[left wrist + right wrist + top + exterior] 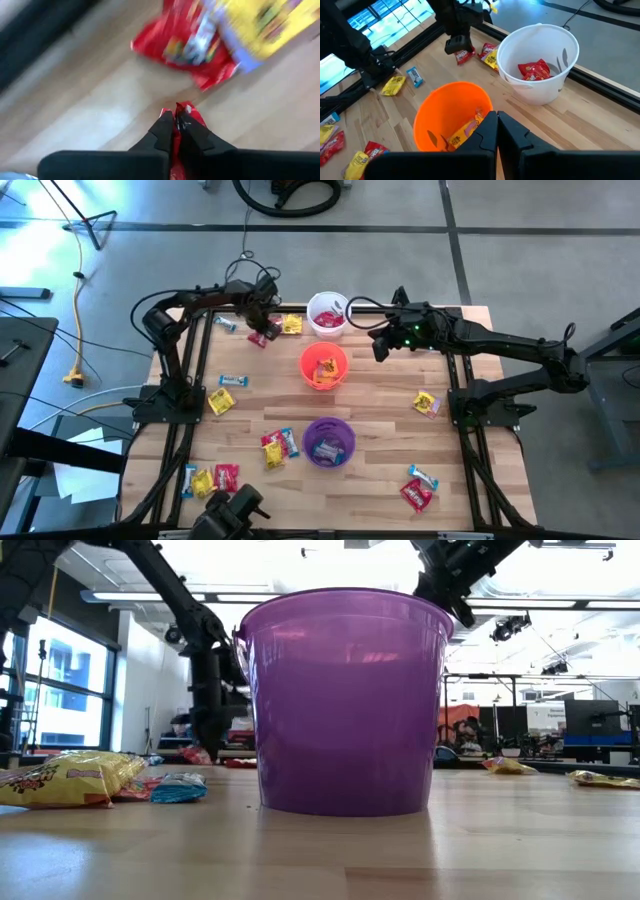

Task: Sort candy
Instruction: Put the red chocolate into the white bucket

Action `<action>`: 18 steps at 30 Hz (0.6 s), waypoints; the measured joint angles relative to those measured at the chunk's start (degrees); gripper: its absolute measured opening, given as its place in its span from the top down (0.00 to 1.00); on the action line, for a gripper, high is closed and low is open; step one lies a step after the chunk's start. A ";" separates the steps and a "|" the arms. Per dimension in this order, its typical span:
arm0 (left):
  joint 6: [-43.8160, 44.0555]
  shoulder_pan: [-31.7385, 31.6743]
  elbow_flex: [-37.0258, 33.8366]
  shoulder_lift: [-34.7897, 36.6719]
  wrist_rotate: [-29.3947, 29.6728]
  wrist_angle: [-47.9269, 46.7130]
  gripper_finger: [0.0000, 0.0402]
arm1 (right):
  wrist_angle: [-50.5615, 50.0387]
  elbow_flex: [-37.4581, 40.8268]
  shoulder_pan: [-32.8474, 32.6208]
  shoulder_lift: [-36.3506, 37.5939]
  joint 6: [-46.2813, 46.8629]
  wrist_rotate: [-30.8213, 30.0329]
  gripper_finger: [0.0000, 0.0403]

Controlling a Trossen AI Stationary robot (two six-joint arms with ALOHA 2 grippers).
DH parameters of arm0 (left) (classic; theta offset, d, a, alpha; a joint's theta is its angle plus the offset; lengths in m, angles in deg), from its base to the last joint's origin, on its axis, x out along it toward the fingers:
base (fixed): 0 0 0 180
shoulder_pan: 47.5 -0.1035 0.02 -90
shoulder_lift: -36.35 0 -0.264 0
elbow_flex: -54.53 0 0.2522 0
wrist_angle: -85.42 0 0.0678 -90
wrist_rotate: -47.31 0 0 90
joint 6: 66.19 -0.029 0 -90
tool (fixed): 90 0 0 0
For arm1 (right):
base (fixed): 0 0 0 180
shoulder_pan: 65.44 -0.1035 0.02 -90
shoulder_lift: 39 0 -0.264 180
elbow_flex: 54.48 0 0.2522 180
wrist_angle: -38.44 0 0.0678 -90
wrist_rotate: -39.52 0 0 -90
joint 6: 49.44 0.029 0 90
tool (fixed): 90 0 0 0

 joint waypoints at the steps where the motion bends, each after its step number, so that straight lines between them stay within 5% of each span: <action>1: -0.06 0.06 0.03 0.78 -0.07 0.28 0.97 | 0.24 0.00 -0.02 0.00 -0.04 0.00 1.00; 9: 3.57 0.70 0.01 12.33 -4.64 2.02 0.99 | 0.97 0.00 -0.02 0.00 -0.15 0.00 1.00; 14: 12.74 1.96 0.30 19.90 -14.57 18.79 1.00 | 0.95 0.00 -0.01 0.00 -0.29 -0.02 1.00; 18: 16.99 4.07 4.28 17.90 -17.20 25.20 1.00 | 0.98 0.00 0.00 0.00 -1.05 -0.04 1.00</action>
